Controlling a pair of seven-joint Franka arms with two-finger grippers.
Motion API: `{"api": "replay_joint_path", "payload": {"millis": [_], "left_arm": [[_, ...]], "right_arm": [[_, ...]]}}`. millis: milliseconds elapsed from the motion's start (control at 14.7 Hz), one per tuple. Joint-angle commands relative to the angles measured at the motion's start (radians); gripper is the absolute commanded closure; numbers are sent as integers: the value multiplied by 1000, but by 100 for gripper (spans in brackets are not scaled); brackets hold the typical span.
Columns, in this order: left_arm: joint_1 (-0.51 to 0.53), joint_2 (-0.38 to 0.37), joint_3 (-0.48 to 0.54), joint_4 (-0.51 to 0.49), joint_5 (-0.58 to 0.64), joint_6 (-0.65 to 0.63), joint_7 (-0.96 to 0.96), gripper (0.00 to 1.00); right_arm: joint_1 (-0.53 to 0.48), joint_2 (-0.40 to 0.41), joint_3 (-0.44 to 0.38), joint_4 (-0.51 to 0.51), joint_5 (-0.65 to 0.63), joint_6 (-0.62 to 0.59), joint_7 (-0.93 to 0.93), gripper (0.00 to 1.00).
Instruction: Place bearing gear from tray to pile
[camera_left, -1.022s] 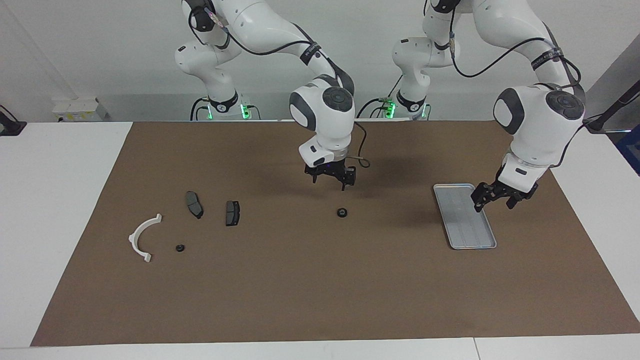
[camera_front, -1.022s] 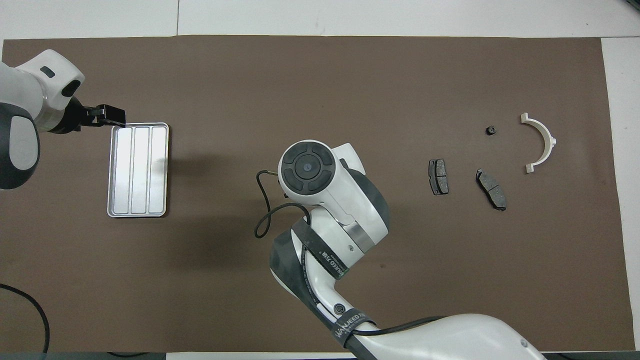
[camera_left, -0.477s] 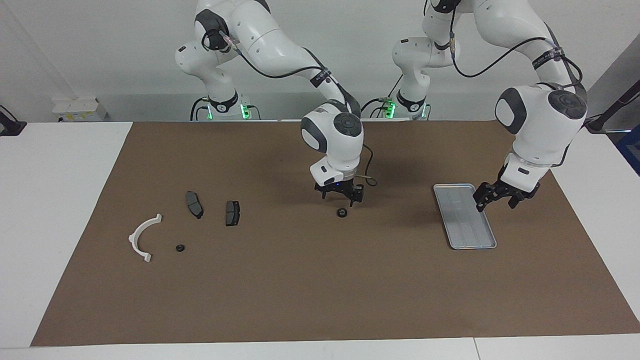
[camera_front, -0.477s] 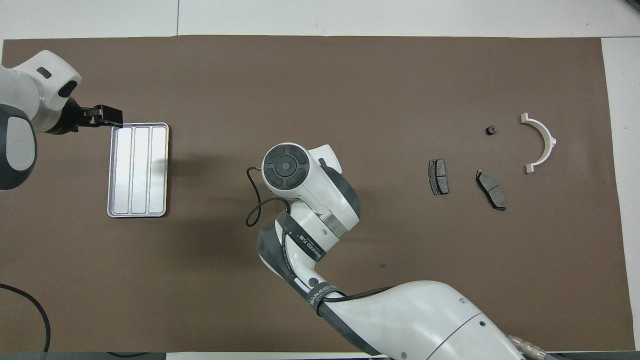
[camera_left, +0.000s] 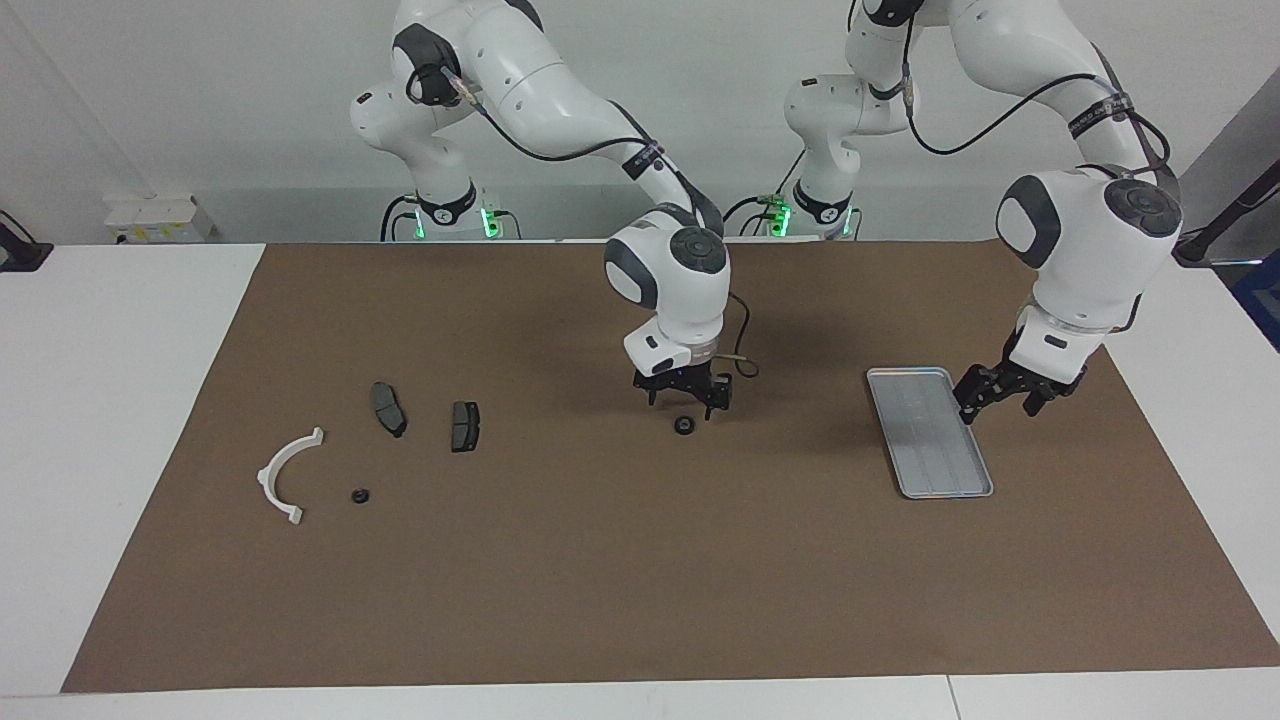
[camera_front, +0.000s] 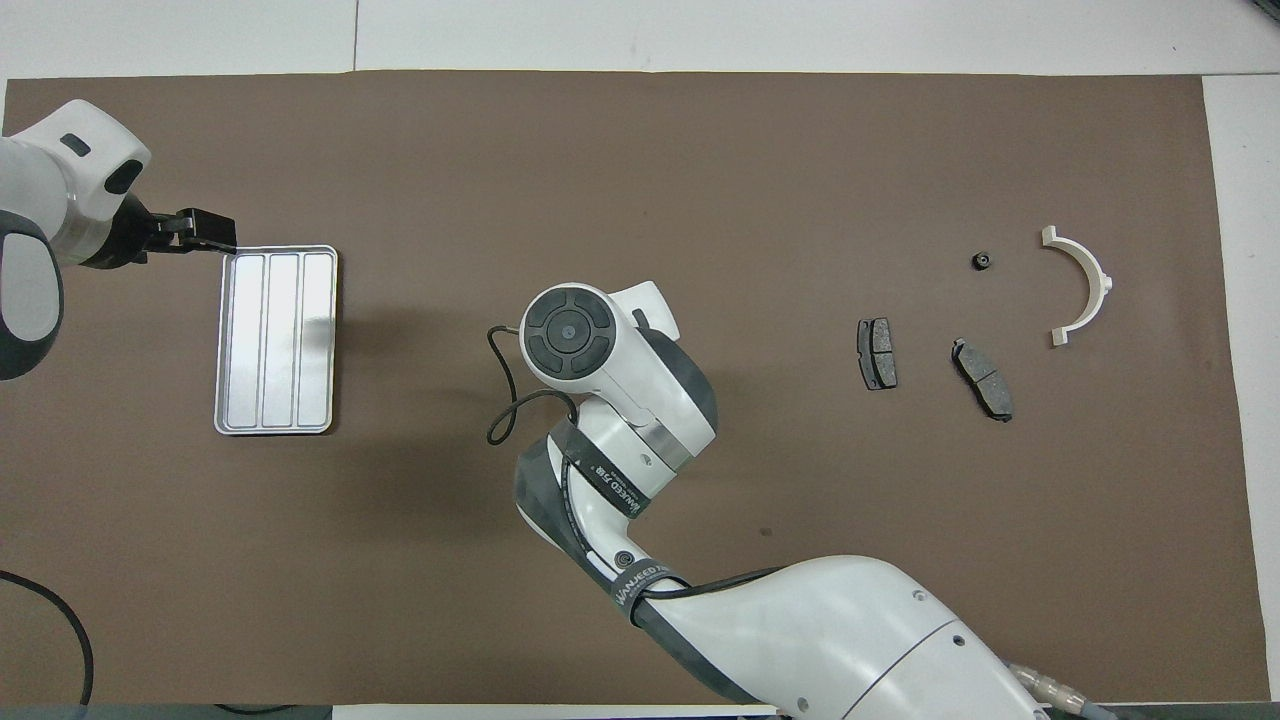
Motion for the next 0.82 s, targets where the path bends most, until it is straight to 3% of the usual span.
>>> {"api": "replay_joint_path", "payload": {"millis": [0,477,613,749], "left_arm": [[6,-29,-4,-39,-16,25,20,0],[0,-31,-2,-42,-16,30,19,0],[0,-31,-2,-50,-16,33,19,0],[0,-32,-2,-51,-16,38,19,0]], "right_arm": [[6,28,0,12,-21,32,29,1],[7,42,0,4,-42,38,32,2],[10,44,0,0,-44,45,34,5],[12,45,0,-2,-44,44,34,15]]}}
